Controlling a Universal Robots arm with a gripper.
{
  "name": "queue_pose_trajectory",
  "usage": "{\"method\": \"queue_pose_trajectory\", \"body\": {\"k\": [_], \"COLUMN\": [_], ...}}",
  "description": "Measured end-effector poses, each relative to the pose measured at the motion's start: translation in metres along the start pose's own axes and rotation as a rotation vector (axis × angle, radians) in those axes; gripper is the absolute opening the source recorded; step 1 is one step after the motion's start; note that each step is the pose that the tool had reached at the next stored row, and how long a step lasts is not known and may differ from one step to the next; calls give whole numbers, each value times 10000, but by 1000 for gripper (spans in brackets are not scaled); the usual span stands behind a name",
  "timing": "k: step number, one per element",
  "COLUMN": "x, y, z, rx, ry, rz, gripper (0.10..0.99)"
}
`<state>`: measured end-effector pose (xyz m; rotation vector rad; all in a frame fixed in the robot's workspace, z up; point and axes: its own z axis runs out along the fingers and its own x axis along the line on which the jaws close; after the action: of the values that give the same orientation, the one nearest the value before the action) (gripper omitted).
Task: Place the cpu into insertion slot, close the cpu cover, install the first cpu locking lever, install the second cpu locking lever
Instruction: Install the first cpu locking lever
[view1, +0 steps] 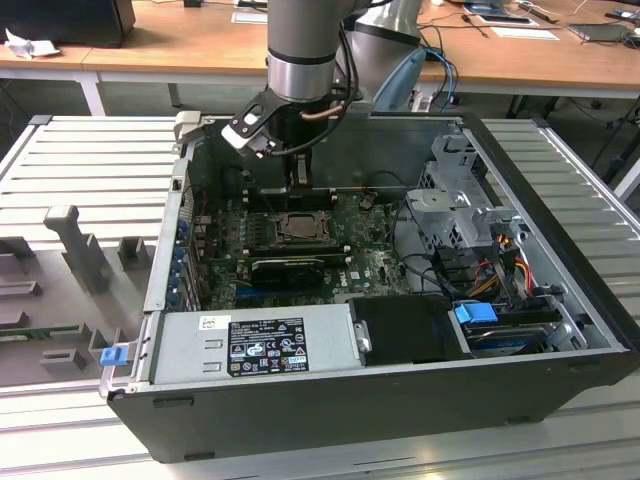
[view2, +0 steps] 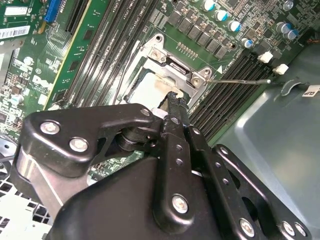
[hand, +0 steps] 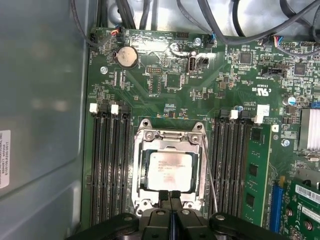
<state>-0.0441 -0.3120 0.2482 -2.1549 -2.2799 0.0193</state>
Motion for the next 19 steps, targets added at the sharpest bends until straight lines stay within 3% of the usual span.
{"method": "queue_pose_trajectory", "body": {"k": [12, 19], "x": [0, -1], "y": [-1, -1], "z": [-97, -97], "rx": [-1, -7], "ry": [2, -56], "rz": [-28, -1982], "gripper": [106, 106]}}
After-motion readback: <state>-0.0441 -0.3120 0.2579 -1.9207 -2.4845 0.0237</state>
